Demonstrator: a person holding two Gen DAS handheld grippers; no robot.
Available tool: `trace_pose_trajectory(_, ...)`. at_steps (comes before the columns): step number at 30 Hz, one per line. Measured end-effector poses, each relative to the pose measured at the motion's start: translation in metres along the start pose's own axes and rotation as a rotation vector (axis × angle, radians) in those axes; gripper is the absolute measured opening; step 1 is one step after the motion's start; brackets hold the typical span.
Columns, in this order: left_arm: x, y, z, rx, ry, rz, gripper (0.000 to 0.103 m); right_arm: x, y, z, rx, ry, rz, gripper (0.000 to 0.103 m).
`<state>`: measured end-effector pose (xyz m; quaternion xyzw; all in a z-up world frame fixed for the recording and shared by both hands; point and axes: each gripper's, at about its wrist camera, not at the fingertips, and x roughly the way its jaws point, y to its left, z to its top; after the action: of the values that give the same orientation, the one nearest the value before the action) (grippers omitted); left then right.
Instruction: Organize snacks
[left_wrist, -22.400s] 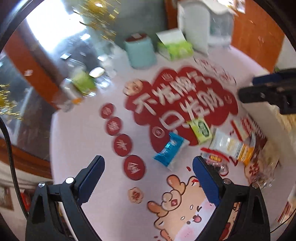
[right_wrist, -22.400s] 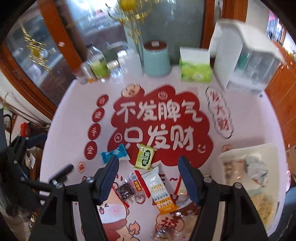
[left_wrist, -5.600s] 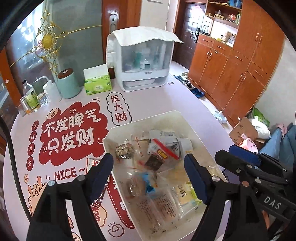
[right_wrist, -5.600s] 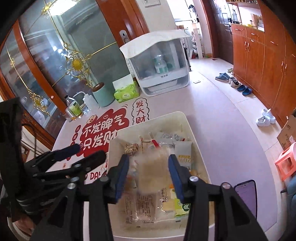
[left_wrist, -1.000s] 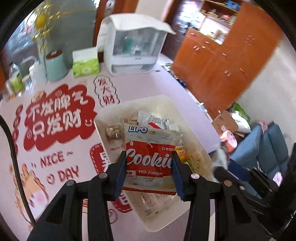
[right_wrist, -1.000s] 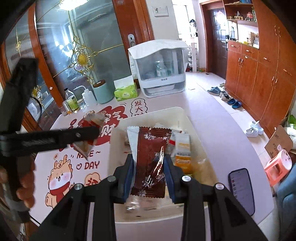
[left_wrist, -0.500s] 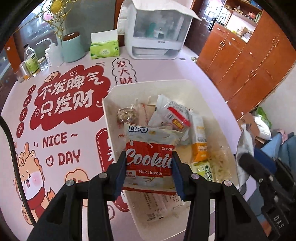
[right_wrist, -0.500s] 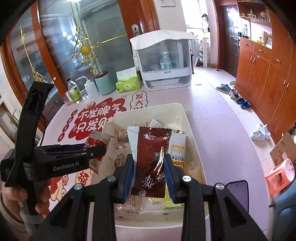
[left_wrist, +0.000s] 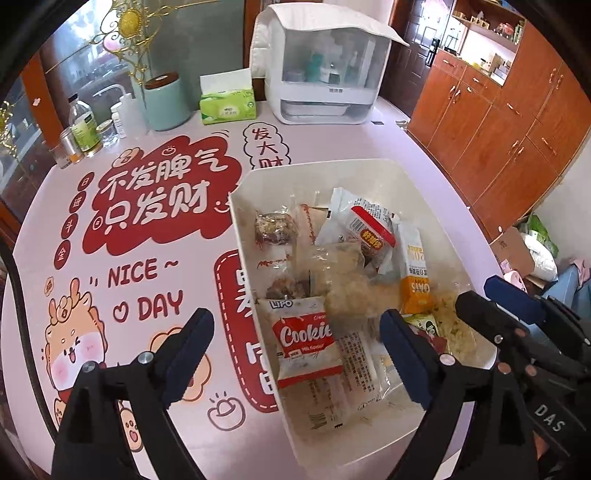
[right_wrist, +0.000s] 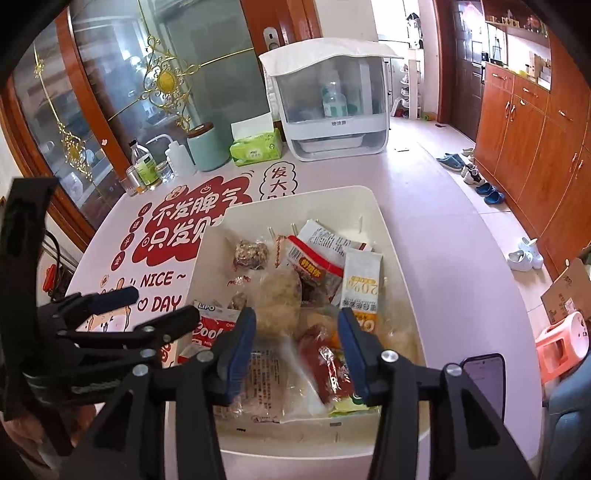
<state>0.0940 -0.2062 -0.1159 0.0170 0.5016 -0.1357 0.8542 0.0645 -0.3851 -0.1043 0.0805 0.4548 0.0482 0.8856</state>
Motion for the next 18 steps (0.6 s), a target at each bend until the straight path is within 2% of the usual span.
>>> trace_pose_trajectory(8,-0.026,0.026,-0.028,-0.078,-0.038,0.035,0.091,0.001,0.013,-0.009,-0.008,0.011,0.017,0.047)
trace_pose_trajectory(18,-0.092,0.081,-0.076,-0.223,-0.124,0.189,0.091,0.003,0.055,-0.023,-0.034,0.031,0.135,0.047)
